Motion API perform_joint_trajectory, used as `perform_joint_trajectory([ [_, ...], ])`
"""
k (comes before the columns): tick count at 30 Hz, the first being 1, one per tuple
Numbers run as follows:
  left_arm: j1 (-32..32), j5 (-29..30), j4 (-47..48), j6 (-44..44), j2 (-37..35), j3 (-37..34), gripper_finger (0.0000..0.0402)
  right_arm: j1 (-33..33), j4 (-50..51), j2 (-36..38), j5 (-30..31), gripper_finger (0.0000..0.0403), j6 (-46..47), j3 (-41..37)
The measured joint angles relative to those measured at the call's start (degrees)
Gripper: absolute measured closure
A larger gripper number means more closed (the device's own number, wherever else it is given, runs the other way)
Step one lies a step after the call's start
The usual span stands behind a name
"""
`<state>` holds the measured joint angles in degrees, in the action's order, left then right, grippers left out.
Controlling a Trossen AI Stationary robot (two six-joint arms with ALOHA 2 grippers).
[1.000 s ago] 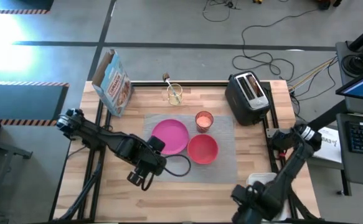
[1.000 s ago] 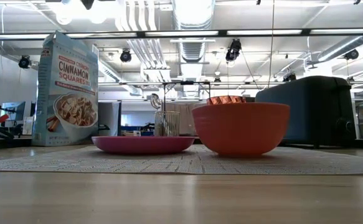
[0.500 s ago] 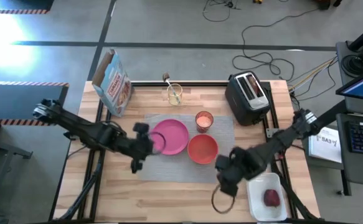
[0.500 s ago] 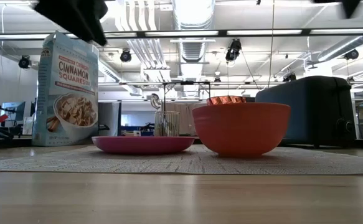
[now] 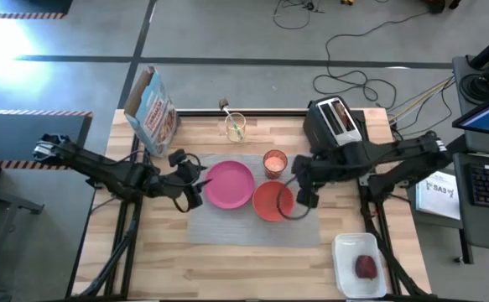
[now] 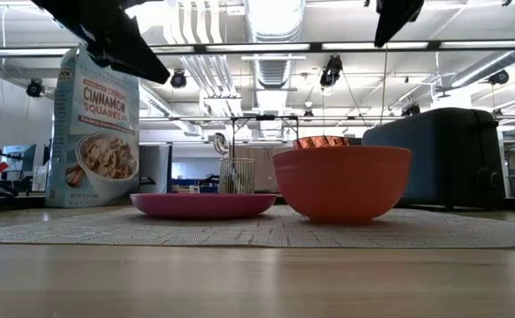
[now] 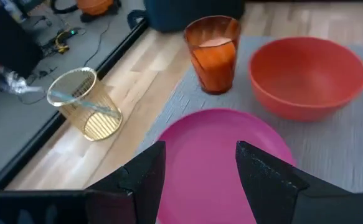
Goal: Arrange a breakfast setting
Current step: Pour the cereals from the cereal box in the orange bowl
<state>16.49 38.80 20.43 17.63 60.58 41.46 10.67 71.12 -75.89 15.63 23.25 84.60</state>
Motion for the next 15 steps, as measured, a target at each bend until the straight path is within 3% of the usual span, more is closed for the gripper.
perform_joint_trajectory([
  [2,0.09,3.41,-1.24,2.39,0.00,-1.48,0.0223,-1.54,-0.37,1.76,-0.58,0.0275,-1.74,-2.21],
  [7,0.00,21.60,-1.31,8.31,-0.19,-4.26,0.0223,-3.18,-0.40,7.44,-0.80,0.0275,-1.41,-8.24],
  [15,-0.17,27.14,-1.50,20.84,-1.18,-9.72,0.0223,-3.22,-8.27,18.91,-0.58,0.0275,-0.37,-18.33],
])
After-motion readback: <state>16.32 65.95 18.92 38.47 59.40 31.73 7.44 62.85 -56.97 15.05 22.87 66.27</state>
